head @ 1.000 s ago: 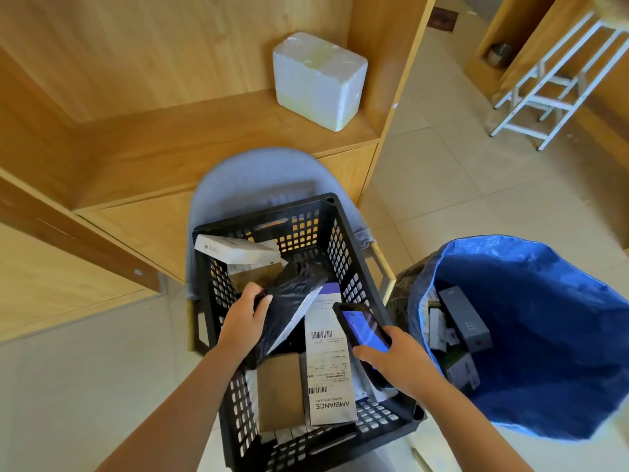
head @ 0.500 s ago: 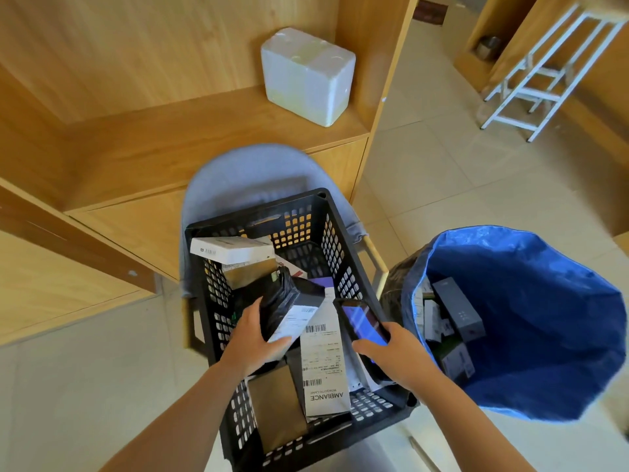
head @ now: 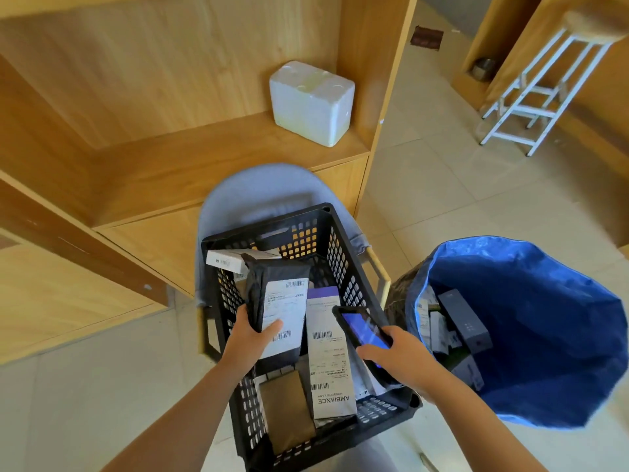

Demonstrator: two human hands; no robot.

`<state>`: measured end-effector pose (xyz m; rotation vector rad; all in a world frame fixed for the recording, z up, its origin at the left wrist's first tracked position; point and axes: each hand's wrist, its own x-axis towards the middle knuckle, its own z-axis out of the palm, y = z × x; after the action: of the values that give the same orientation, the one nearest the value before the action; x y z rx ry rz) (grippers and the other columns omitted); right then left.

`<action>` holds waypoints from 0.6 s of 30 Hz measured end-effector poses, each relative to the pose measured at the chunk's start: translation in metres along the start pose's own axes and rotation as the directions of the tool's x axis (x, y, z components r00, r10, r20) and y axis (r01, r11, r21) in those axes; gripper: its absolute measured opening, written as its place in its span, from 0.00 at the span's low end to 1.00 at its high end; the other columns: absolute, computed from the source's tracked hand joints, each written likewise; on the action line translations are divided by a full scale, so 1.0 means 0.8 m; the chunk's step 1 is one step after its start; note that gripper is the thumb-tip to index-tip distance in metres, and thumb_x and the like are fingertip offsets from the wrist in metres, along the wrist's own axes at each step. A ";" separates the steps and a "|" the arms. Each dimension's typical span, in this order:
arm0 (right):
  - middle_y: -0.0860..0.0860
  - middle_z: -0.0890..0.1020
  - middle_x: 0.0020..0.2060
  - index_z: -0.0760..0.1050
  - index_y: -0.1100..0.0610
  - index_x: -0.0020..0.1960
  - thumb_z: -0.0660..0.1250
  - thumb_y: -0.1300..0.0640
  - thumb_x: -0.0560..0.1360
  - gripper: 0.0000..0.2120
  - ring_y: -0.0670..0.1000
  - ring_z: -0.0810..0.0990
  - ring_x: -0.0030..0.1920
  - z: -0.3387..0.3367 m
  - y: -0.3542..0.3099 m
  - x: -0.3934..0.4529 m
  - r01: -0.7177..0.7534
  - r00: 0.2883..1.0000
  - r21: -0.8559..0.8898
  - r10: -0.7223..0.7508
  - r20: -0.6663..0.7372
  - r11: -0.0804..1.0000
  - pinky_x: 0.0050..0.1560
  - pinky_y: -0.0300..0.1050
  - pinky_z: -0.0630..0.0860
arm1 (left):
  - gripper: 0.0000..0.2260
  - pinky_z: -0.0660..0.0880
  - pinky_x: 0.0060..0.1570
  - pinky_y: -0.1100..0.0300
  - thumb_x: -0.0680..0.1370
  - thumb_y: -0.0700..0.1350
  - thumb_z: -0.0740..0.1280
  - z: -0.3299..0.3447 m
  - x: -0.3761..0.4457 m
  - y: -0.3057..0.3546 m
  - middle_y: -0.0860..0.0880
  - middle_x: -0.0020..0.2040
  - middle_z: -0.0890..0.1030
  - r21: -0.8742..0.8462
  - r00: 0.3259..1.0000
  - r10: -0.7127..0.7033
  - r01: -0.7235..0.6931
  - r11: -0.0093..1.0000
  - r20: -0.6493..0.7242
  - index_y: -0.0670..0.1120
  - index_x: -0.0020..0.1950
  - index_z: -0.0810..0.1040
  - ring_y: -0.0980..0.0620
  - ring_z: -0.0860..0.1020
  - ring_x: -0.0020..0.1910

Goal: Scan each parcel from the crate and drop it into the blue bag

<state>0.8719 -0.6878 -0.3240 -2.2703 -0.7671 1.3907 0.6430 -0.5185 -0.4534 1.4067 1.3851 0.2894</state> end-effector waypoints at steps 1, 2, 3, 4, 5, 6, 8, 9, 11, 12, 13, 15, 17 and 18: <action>0.43 0.77 0.42 0.68 0.50 0.55 0.71 0.45 0.76 0.16 0.43 0.77 0.41 0.000 -0.002 -0.003 0.008 1.000 -0.011 -0.008 0.011 1.000 0.40 0.36 0.74 | 0.26 0.75 0.54 0.56 0.75 0.49 0.73 -0.004 -0.005 0.008 0.53 0.60 0.78 -0.052 1.000 0.001 -0.003 0.999 -0.024 0.50 0.69 0.65 0.52 0.78 0.56; 0.44 0.78 0.43 0.69 0.50 0.56 0.72 0.44 0.75 0.17 0.44 0.78 0.42 0.000 -0.004 -0.005 0.020 1.000 -0.026 -0.019 0.022 0.999 0.40 0.37 0.75 | 0.23 0.75 0.55 0.56 0.76 0.49 0.72 -0.008 -0.010 0.018 0.53 0.59 0.78 -0.100 0.999 0.008 -0.012 0.995 -0.045 0.50 0.68 0.66 0.51 0.78 0.57; 0.46 0.80 0.44 0.70 0.50 0.56 0.72 0.43 0.74 0.18 0.45 0.79 0.42 0.001 -0.006 -0.007 0.029 0.999 -0.041 -0.027 0.038 0.999 0.40 0.38 0.75 | 0.20 0.75 0.56 0.56 0.78 0.49 0.70 -0.013 -0.016 0.025 0.53 0.59 0.78 -0.142 0.998 0.019 -0.028 0.989 -0.062 0.50 0.66 0.66 0.52 0.78 0.57; 0.48 0.81 0.45 0.72 0.51 0.56 0.72 0.41 0.73 0.19 0.47 0.80 0.42 0.002 -0.009 -0.009 0.041 0.998 -0.051 -0.038 0.055 0.998 0.40 0.39 0.75 | 0.18 0.74 0.57 0.55 0.79 0.48 0.69 -0.018 -0.021 0.033 0.54 0.58 0.77 -0.171 0.996 0.035 -0.048 0.984 -0.079 0.51 0.65 0.66 0.52 0.78 0.57; 0.50 0.83 0.45 0.73 0.51 0.56 0.73 0.41 0.72 0.20 0.48 0.81 0.41 0.003 -0.013 -0.011 0.055 0.996 -0.057 -0.051 0.073 0.997 0.40 0.40 0.75 | 0.16 0.74 0.57 0.56 0.80 0.48 0.67 -0.023 -0.028 0.041 0.55 0.57 0.77 -0.187 0.994 0.052 -0.069 0.980 -0.092 0.51 0.65 0.66 0.54 0.77 0.56; 0.50 0.83 0.45 0.75 0.51 0.56 0.73 0.40 0.71 0.20 0.49 0.81 0.40 0.005 -0.017 -0.013 0.071 0.994 -0.059 -0.065 0.087 0.996 0.39 0.41 0.75 | 0.15 0.73 0.57 0.58 0.80 0.48 0.66 -0.028 -0.033 0.049 0.55 0.57 0.76 -0.196 0.993 0.065 -0.085 0.977 -0.103 0.51 0.65 0.66 0.55 0.76 0.55; 0.50 0.82 0.43 0.75 0.52 0.55 0.73 0.41 0.71 0.20 0.49 0.80 0.37 0.008 -0.025 -0.017 0.107 0.989 -0.083 -0.098 0.107 0.991 0.37 0.40 0.74 | 0.16 0.72 0.56 0.59 0.80 0.48 0.66 -0.037 -0.038 0.057 0.54 0.59 0.76 -0.209 0.991 0.082 -0.103 0.973 -0.105 0.51 0.66 0.65 0.55 0.76 0.56; 0.50 0.81 0.42 0.75 0.52 0.55 0.73 0.41 0.70 0.20 0.48 0.79 0.36 0.009 -0.030 -0.019 0.122 0.987 -0.101 -0.110 0.117 0.987 0.36 0.39 0.73 | 0.17 0.73 0.58 0.57 0.80 0.50 0.66 -0.042 -0.039 0.058 0.53 0.61 0.77 -0.222 0.992 0.079 -0.099 0.970 -0.098 0.50 0.66 0.66 0.54 0.77 0.57; 0.50 0.81 0.41 0.75 0.54 0.55 0.73 0.38 0.68 0.25 0.48 0.78 0.36 0.012 -0.037 -0.022 0.146 0.982 -0.135 -0.127 0.141 0.980 0.38 0.41 0.73 | 0.24 0.75 0.62 0.50 0.77 0.55 0.69 -0.052 -0.042 0.063 0.52 0.63 0.78 -0.239 0.994 0.074 -0.092 0.967 -0.083 0.50 0.68 0.65 0.52 0.78 0.60; 0.51 0.81 0.42 0.75 0.56 0.55 0.72 0.36 0.66 0.28 0.48 0.78 0.37 0.014 -0.040 -0.022 0.153 0.980 -0.148 -0.131 0.148 0.977 0.39 0.42 0.73 | 0.28 0.75 0.62 0.48 0.74 0.59 0.71 -0.057 -0.042 0.064 0.52 0.64 0.78 -0.244 0.994 0.074 -0.091 0.965 -0.079 0.50 0.69 0.65 0.51 0.78 0.61; 0.52 0.80 0.42 0.75 0.57 0.54 0.72 0.35 0.64 0.30 0.49 0.78 0.37 0.016 -0.042 -0.024 0.157 0.979 -0.156 -0.133 0.154 0.975 0.39 0.43 0.73 | 0.33 0.76 0.62 0.46 0.70 0.63 0.72 -0.060 -0.043 0.063 0.53 0.63 0.78 -0.251 0.994 0.078 -0.096 0.963 -0.079 0.50 0.70 0.65 0.52 0.79 0.60; 0.52 0.76 0.39 0.73 0.58 0.49 0.72 0.34 0.63 0.29 0.49 0.75 0.36 0.020 -0.045 -0.027 0.176 0.975 -0.180 -0.146 0.170 0.968 0.38 0.43 0.70 | 0.36 0.76 0.61 0.46 0.67 0.65 0.71 -0.064 -0.044 0.063 0.54 0.62 0.79 -0.251 0.993 0.082 -0.100 0.963 -0.083 0.51 0.69 0.66 0.52 0.79 0.60; 0.51 0.73 0.39 0.70 0.55 0.47 0.71 0.34 0.64 0.27 0.49 0.71 0.35 0.023 -0.046 -0.030 0.197 0.971 -0.230 -0.158 0.178 0.953 0.38 0.43 0.67 | 0.30 0.76 0.62 0.45 0.72 0.61 0.71 -0.065 -0.046 0.063 0.56 0.61 0.79 -0.242 0.993 0.084 -0.102 0.965 -0.084 0.52 0.68 0.66 0.53 0.79 0.59; 0.51 0.72 0.39 0.70 0.54 0.46 0.71 0.34 0.64 0.27 0.50 0.71 0.36 0.024 -0.046 -0.032 0.210 0.969 -0.258 -0.166 0.181 0.943 0.38 0.43 0.67 | 0.28 0.76 0.62 0.46 0.74 0.60 0.71 -0.065 -0.048 0.063 0.56 0.60 0.79 -0.239 0.992 0.085 -0.104 0.965 -0.089 0.52 0.68 0.66 0.53 0.79 0.59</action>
<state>0.8358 -0.6740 -0.2939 -2.2296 -1.2667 1.4600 0.6196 -0.5103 -0.3749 1.2694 1.2977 0.5637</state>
